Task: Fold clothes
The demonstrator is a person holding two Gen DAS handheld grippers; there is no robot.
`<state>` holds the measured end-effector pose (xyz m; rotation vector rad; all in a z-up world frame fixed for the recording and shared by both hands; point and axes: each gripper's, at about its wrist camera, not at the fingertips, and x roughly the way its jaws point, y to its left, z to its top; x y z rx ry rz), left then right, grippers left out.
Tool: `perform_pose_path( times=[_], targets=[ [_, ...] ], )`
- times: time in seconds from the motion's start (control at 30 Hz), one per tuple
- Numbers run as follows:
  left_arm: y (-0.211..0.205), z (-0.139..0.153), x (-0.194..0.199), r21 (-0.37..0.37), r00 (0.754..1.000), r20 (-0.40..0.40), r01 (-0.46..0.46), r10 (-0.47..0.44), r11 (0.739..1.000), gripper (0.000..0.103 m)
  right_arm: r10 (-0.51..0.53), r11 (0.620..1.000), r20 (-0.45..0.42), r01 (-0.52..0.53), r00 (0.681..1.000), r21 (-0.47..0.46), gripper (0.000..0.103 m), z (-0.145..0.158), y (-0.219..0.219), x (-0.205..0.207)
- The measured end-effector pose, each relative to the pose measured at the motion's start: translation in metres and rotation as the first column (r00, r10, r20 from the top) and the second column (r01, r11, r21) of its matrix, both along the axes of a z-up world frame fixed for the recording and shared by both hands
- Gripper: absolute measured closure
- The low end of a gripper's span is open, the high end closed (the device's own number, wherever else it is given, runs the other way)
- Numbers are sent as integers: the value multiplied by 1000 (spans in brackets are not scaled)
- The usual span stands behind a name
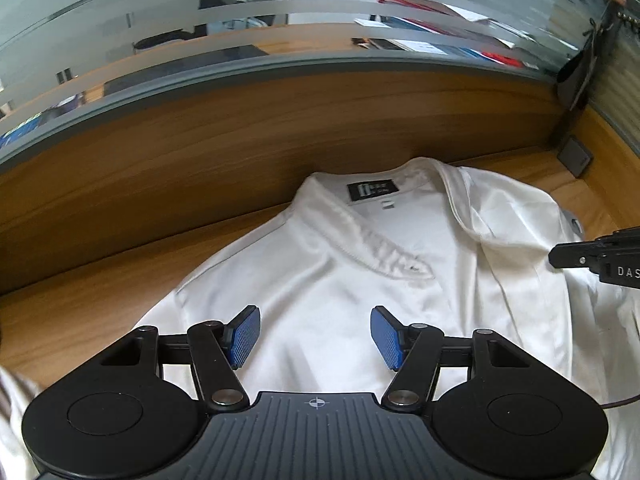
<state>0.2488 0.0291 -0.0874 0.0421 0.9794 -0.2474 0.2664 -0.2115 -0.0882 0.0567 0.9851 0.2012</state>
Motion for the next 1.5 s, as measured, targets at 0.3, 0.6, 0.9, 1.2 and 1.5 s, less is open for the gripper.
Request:
perform_pose_path(
  times=[0.3,0.6,0.9,1.2,1.5],
  targets=[
    [-39,-7,30,14,988,-34,149,-148,989,39,-35,986,7,33,999,166,79,15,-16,-47],
    [-87,-25,46,39,984,-76,163,-159,986,40,-45,986,-44,51,998,159,79,6,-13,-89],
    [-110,-42,48,146,984,-98,163,-149,976,71,-45,987,-22,48,999,156,79,8,-21,-78],
    [-70,-7,36,25,998,-21,52,-52,998,96,136,987,-3,-136,991,86,71,2,0,-24],
    [-23,35,19,-150,998,-12,-69,68,986,96,396,910,-96,-404,913,-94,68,-31,52,39]
  ],
)
